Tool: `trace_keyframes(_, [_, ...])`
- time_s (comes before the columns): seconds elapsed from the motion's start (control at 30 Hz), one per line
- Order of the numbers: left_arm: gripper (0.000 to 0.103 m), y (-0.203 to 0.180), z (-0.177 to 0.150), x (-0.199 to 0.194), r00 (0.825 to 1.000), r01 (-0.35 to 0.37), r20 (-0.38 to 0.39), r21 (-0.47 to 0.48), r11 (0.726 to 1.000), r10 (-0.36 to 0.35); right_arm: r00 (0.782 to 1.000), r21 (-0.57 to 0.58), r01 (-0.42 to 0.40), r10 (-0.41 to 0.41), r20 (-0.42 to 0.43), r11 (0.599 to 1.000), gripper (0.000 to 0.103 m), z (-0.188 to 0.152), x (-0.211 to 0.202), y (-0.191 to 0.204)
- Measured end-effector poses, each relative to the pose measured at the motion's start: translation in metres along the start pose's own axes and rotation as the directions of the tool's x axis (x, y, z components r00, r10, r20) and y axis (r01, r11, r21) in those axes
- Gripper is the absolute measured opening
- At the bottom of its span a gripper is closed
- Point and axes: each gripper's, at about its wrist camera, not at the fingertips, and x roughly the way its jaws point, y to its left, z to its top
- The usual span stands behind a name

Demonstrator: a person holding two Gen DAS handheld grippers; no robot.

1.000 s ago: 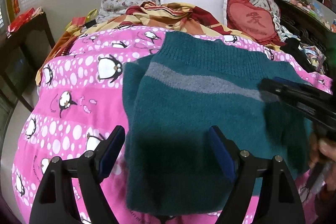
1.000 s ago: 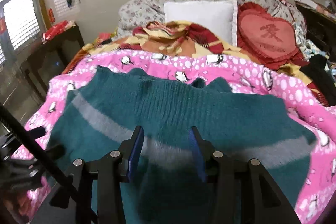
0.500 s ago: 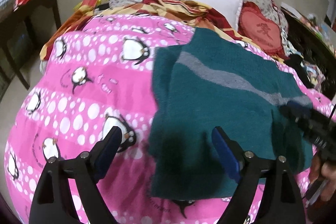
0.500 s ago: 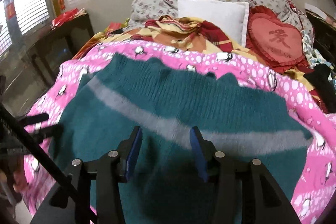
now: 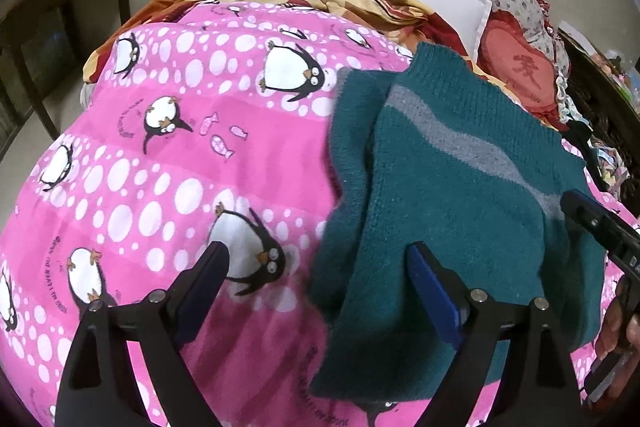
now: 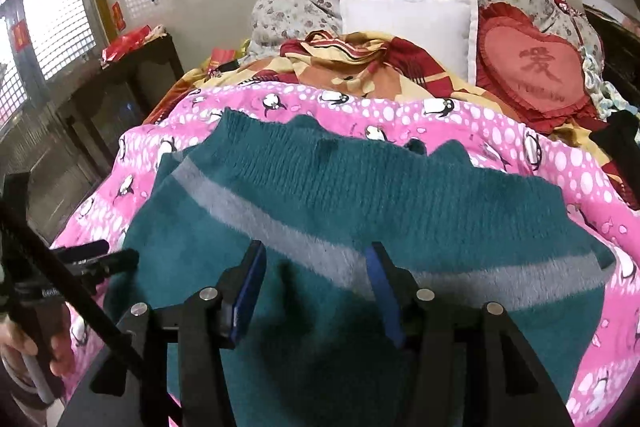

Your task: Fold small clothes

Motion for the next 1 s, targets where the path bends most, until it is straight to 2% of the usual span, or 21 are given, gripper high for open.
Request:
trace_keyframes(0.3, [0.09,-0.012,0.004,0.012,1.0,0.021,-0.014,0.032,0.999,-0.021,1.0,0.025,-0.01,0.01,-0.008,1.0,0.057,0.004,0.014,-0.006])
trace_keyframes(0.53, [0.091,-0.015,0.005,0.022,0.996,0.073,-0.046,-0.006,0.997,-0.074,0.999,0.024,-0.038,0.037,0.014,0.999,0.057,0.01,0.018,-0.009])
trace_keyframes(0.57, [0.092,-0.015,0.005,0.023,0.996,0.081,-0.047,-0.014,0.997,-0.082,0.999,0.026,-0.035,0.034,0.018,0.999,0.057,0.012,0.02,-0.011])
trace_keyframes(0.63, [0.092,-0.016,0.004,0.026,0.994,0.099,-0.052,-0.025,0.995,-0.1,0.999,0.042,-0.032,0.03,0.031,0.999,0.045,0.015,0.022,-0.015])
trace_keyframes(0.83, [0.092,-0.023,0.007,0.033,0.989,0.139,-0.05,-0.023,0.99,-0.14,0.995,0.107,-0.098,0.096,0.028,0.989,0.045,0.024,0.038,-0.03])
trace_keyframes(0.93, [0.069,-0.025,0.007,0.034,0.98,0.191,-0.042,-0.031,0.981,-0.192,0.994,0.11,-0.108,0.104,0.037,0.988,0.045,0.024,0.039,-0.031])
trace_keyframes(0.97, [0.052,-0.025,0.007,0.032,0.979,0.201,-0.037,-0.03,0.979,-0.202,0.993,0.114,-0.113,0.109,0.038,0.987,0.045,0.024,0.038,-0.031])
trace_keyframes(1.0, [0.043,-0.025,0.008,0.03,0.975,0.217,-0.036,-0.029,0.976,-0.218,0.993,0.116,-0.117,0.113,0.038,0.986,0.045,0.024,0.036,-0.032])
